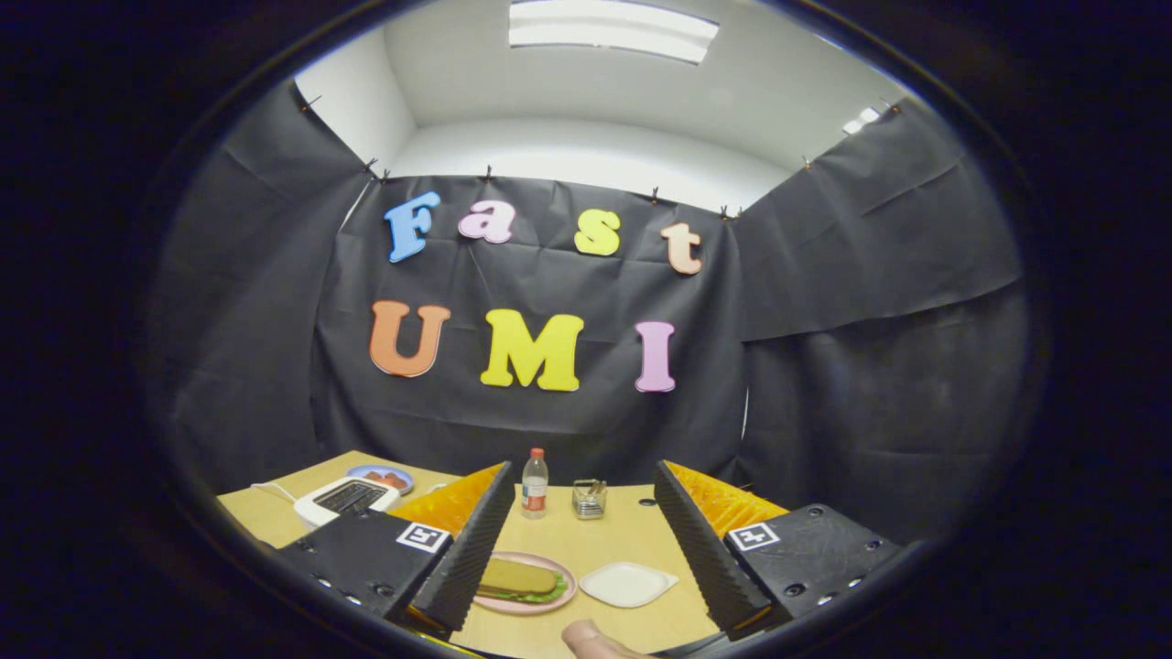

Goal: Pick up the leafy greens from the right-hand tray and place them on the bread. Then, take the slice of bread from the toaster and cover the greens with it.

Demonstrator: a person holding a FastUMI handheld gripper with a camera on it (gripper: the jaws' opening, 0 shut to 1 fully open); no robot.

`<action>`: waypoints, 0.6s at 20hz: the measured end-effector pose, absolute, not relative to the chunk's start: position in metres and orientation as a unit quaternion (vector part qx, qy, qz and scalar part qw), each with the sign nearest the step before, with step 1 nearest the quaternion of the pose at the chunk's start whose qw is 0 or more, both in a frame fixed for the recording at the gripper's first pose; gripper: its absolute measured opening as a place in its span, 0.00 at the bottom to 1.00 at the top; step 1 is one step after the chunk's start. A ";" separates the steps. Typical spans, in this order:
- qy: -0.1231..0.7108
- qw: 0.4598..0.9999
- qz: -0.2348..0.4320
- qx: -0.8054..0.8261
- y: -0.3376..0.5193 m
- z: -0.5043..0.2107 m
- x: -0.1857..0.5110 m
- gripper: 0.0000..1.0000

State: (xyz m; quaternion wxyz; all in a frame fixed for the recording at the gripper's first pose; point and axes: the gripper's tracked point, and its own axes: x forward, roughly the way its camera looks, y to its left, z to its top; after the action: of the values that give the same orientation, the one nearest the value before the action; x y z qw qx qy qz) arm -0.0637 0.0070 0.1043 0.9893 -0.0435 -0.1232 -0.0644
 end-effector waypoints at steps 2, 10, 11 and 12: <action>-0.129 0.989 -0.064 -0.047 0.009 0.107 -0.068 0.94; -0.131 0.988 -0.058 -0.057 0.016 0.105 -0.072 0.94; -0.129 0.988 -0.058 -0.056 0.016 0.103 -0.070 0.94; -0.128 0.989 -0.058 -0.056 0.016 0.103 -0.070 0.94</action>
State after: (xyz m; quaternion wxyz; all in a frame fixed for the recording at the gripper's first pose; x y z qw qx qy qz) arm -0.0699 0.0157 0.1028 0.9885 -0.0557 -0.1275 -0.0585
